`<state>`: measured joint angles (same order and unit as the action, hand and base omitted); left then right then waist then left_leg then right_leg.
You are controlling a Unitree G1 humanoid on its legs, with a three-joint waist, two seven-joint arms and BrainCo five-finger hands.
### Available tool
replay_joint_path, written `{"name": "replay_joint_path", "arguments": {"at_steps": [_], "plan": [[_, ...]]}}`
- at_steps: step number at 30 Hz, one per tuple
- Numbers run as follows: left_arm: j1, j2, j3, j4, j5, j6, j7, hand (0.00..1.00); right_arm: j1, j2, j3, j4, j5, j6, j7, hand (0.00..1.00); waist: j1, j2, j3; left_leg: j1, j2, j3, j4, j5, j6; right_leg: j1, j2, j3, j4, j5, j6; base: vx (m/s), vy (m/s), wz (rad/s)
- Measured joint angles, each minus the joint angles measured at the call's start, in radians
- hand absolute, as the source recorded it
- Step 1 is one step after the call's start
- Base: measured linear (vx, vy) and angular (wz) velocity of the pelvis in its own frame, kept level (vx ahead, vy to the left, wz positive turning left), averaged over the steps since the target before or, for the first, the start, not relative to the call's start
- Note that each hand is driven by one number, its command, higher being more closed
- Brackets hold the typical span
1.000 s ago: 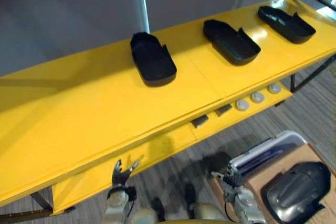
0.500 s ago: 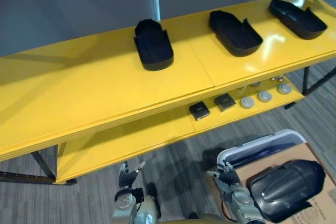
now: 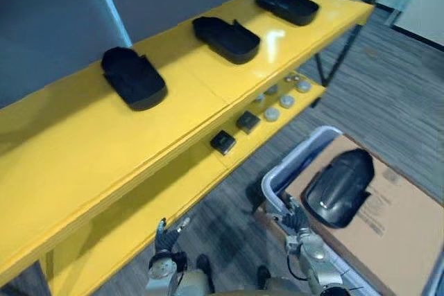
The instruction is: Walk over and take plastic housings, then place them on the shelf
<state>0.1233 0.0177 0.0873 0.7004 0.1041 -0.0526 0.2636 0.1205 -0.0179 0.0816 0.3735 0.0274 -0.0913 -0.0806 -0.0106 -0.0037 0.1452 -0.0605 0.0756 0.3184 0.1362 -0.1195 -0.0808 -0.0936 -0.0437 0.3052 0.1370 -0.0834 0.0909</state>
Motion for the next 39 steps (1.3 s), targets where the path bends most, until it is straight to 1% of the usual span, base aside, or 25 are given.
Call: {"name": "replay_joint_path", "arguments": {"at_steps": [1, 2, 3, 4, 5, 6, 7, 9, 11, 12, 14, 15, 16, 17, 18, 19, 20, 21, 22, 23, 26, 29, 32, 35, 39], "plan": [[-0.003, 0.002, 0.004, 0.005, 0.003, 0.0, 0.0, 0.0, -0.013, -0.002, 0.011, -0.007, 0.0, -0.004, 0.0, 0.0, 0.0, 0.006, 0.003, -0.002, 0.015, 0.034, 0.002, 0.006, 0.009, -0.018, 0.01, -0.017, -0.011, 0.031, -0.004, -0.02, 0.027, -1.6], [-0.012, 0.004, 0.007, 0.009, 0.009, 0.003, 0.0, 0.0, -0.043, 0.001, 0.032, -0.009, -0.001, -0.014, -0.001, 0.0, 0.002, 0.014, 0.004, -0.004, 0.054, 0.109, 0.002, 0.013, 0.044, -0.039, 0.007, -0.141, -0.042, 0.072, -0.065, -0.02, -0.025, -1.63], [-0.023, 0.013, 0.007, 0.012, 0.017, 0.004, 0.002, 0.0, -0.064, -0.001, 0.055, -0.009, -0.004, -0.017, -0.003, 0.0, 0.002, 0.015, 0.005, -0.002, 0.066, 0.166, 0.003, 0.015, 0.054, -0.061, -0.018, -0.339, -0.018, 0.046, -0.104, -0.02, -0.043, -2.0], [-0.051, 0.022, 0.003, 0.018, 0.022, 0.004, 0.002, 0.0, -0.075, -0.003, 0.071, -0.012, -0.02, -0.021, -0.002, 0.0, -0.001, 0.019, 0.006, 0.006, 0.086, 0.23, 0.016, 0.013, 0.058, -0.064, -0.073, -0.631, 0.0, 0.028, -0.139, 0.0, -0.04, -1.41], [-0.056, 0.023, 0.003, 0.018, 0.023, 0.004, 0.002, 0.0, -0.076, -0.003, 0.074, -0.014, -0.025, -0.021, -0.003, 0.0, -0.001, 0.02, 0.006, 0.007, 0.09, 0.241, 0.021, 0.013, 0.057, -0.062, -0.084, -0.677, 0.001, 0.03, -0.143, 0.02, -0.055, -1.36], [-0.077, 0.033, 0.004, 0.018, 0.024, 0.003, 0.003, 0.0, -0.074, -0.001, 0.082, -0.032, -0.041, -0.02, -0.003, 0.0, 0.001, 0.022, 0.007, 0.015, 0.106, 0.268, 0.044, 0.005, 0.05, -0.046, -0.109, -0.787, -0.006, 0.063, -0.138, 0.05, -0.137, -0.99], [-0.088, 0.04, 0.006, 0.019, 0.025, 0.003, 0.003, 0.0, -0.054, -0.001, 0.089, -0.055, -0.05, -0.02, -0.002, 0.0, -0.001, 0.021, 0.007, 0.031, 0.116, 0.271, 0.048, 0.001, 0.044, -0.029, -0.093, -0.793, -0.024, 0.088, -0.103, 0.07, -0.176, -1.36], [-0.094, 0.042, 0.007, 0.039, 0.027, 0.001, 0.003, 0.0, 0.001, -0.027, 0.098, -0.134, -0.08, -0.021, -0.003, 0.0, -0.005, 0.039, 0.003, 0.103, 0.137, 0.279, 0.032, -0.017, 0.01, 0.013, -0.031, -0.696, -0.078, 0.107, -0.111, 0.06, -0.151, -1.32], [-0.096, 0.033, -0.003, 0.061, 0.029, 0.0, 0.002, 0.0, 0.038, -0.049, 0.09, -0.184, -0.084, -0.021, -0.006, 0.0, -0.026, 0.047, -0.002, 0.133, 0.16, 0.287, 0.034, -0.037, -0.02, 0.032, 0.001, -0.663, -0.097, 0.107, -0.111, 0.02, -0.085, -0.8], [-0.098, 0.03, -0.016, 0.069, 0.037, 0.0, 0.0, 0.0, 0.07, -0.061, 0.082, -0.231, -0.09, -0.022, -0.006, 0.0, -0.038, 0.05, -0.002, 0.136, 0.192, 0.293, 0.076, -0.068, -0.044, 0.034, 0.029, -0.641, -0.101, 0.095, -0.113, 0.05, -0.093, -0.68], [-0.104, 0.027, -0.03, 0.082, 0.046, 0.0, -0.001, 0.0, 0.12, -0.067, 0.081, -0.284, -0.09, -0.033, -0.005, 0.0, -0.037, 0.038, 0.005, 0.12, 0.243, 0.294, 0.193, -0.09, -0.044, 0.035, 0.051, -0.608, -0.096, 0.068, -0.121, 0.04, -0.086, -0.63], [-0.1, 0.024, -0.05, 0.088, 0.045, 0.0, -0.001, 0.0, 0.134, -0.068, 0.083, -0.293, -0.09, -0.039, -0.004, 0.0, -0.034, 0.034, 0.008, 0.081, 0.269, 0.245, 0.314, -0.079, -0.021, 0.04, 0.051, -0.583, -0.085, 0.063, -0.127, 0.06, -0.071, -0.61], [-0.091, 0.011, -0.061, 0.092, 0.044, -0.001, -0.001, 0.0, 0.134, -0.07, 0.081, -0.319, -0.09, -0.039, -0.005, 0.0, -0.032, 0.031, 0.02, 0.032, 0.274, 0.141, 0.437, -0.055, 0.017, 0.06, 0.052, -0.549, -0.081, 0.061, -0.135, 0.06, -0.036, -0.65], [-0.087, 0.003, -0.062, 0.095, 0.043, -0.001, -0.001, 0.0, 0.13, -0.069, 0.081, -0.334, -0.09, -0.042, -0.008, 0.0, -0.03, 0.035, 0.031, 0.014, 0.264, 0.077, 0.482, -0.068, 0.014, 0.071, 0.049, -0.534, -0.08, 0.058, -0.137, 0.07, 0.029, -0.75], [-0.072, -0.006, -0.07, 0.095, 0.041, -0.001, -0.001, 0.0, 0.116, -0.066, 0.081, -0.356, -0.089, -0.047, -0.013, 0.0, -0.029, 0.032, 0.043, -0.015, 0.21, -0.038, 0.492, -0.105, -0.012, 0.07, 0.039, -0.498, -0.068, 0.051, -0.139, 0.05, 0.088, -0.81], [-0.059, -0.003, -0.088, 0.094, 0.038, -0.001, -0.001, 0.0, 0.102, -0.065, 0.079, -0.362, -0.086, -0.059, -0.018, 0.0, -0.026, 0.04, 0.048, -0.038, 0.158, -0.12, 0.461, -0.142, -0.016, 0.072, 0.036, -0.464, -0.066, 0.049, -0.139, 0.06, 0.094, -0.82], [-0.054, -0.001, -0.092, 0.095, 0.032, -0.001, 0.0, 0.0, 0.096, -0.065, 0.074, -0.362, -0.085, -0.06, -0.024, 0.0, -0.023, 0.043, 0.048, -0.046, 0.135, -0.157, 0.428, -0.151, -0.016, 0.072, 0.034, -0.453, -0.066, 0.05, -0.139, 0.08, 0.111, -0.74], [-0.049, 0.003, -0.098, 0.094, 0.023, -0.001, 0.001, 0.0, 0.095, -0.065, 0.069, -0.362, -0.085, -0.06, -0.033, 0.0, -0.015, 0.048, 0.046, -0.047, 0.091, -0.221, 0.311, -0.147, -0.017, 0.071, 0.031, -0.433, -0.064, 0.052, -0.126, 0.07, 0.109, -0.49], [-0.05, 0.004, -0.098, 0.094, 0.022, -0.001, 0.001, 0.0, 0.096, -0.065, 0.056, -0.362, -0.085, -0.06, -0.036, 0.0, -0.013, 0.054, 0.044, -0.042, 0.079, -0.242, 0.244, -0.13, -0.017, 0.072, 0.035, -0.428, -0.061, 0.056, -0.112, 0.1, 0.169, -0.59], [-0.057, 0.009, -0.097, 0.096, 0.021, -0.001, 0.001, 0.0, 0.092, -0.064, 0.034, -0.349, -0.095, -0.057, -0.05, 0.0, -0.007, 0.068, 0.047, -0.029, 0.078, -0.237, 0.189, -0.081, 0.008, 0.075, 0.044, -0.403, -0.05, 0.056, -0.093, 0.13, 0.179, -0.47], [-0.065, 0.041, -0.097, 0.094, 0.019, -0.001, 0.001, 0.0, 0.106, -0.038, -0.008, -0.349, -0.128, -0.054, -0.067, 0.0, -0.004, 0.025, 0.038, -0.004, 0.036, -0.212, 0.135, -0.07, 0.023, 0.086, 0.008, -0.384, -0.092, 0.075, -0.059, 0.14, 0.167, -0.15], [-0.071, 0.049, -0.095, 0.083, 0.019, -0.001, 0.002, 0.0, 0.096, -0.037, -0.05, -0.343, -0.179, -0.051, -0.093, 0.0, -0.001, 0.02, 0.035, 0.014, -0.008, -0.212, 0.083, -0.052, 0.05, 0.098, -0.024, -0.387, -0.121, 0.085, -0.036, 0.11, 0.141, 0.1], [-0.054, 0.065, -0.094, 0.081, 0.019, -0.001, 0.003, 0.0, 0.063, -0.036, -0.085, -0.293, -0.202, -0.031, -0.097, 0.0, 0.004, 0.019, 0.034, 0.04, -0.028, -0.214, 0.052, -0.047, 0.059, 0.117, -0.041, -0.391, -0.133, 0.09, -0.029, 0.09, 0.112, 0.11], [-0.031, 0.077, -0.085, 0.056, 0.019, -0.001, 0.003, 0.0, 0.058, -0.034, -0.114, -0.268, -0.242, -0.011, -0.122, 0.0, 0.024, 0.015, 0.031, 0.041, -0.039, -0.238, 0.039, -0.042, 0.067, 0.127, -0.049, -0.417, -0.141, 0.093, -0.023, 0.05, 0.04, 0.22], [0.013, 0.077, -0.072, 0.054, 0.015, -0.001, 0.001, 0.0, 0.016, -0.034, -0.152, -0.181, -0.278, 0.014, -0.138, 0.0, 0.027, 0.008, 0.026, 0.041, -0.046, -0.273, 0.031, -0.036, 0.074, 0.141, -0.053, -0.448, -0.142, 0.094, -0.023, 0.01, 0.006, 0.27]]}}
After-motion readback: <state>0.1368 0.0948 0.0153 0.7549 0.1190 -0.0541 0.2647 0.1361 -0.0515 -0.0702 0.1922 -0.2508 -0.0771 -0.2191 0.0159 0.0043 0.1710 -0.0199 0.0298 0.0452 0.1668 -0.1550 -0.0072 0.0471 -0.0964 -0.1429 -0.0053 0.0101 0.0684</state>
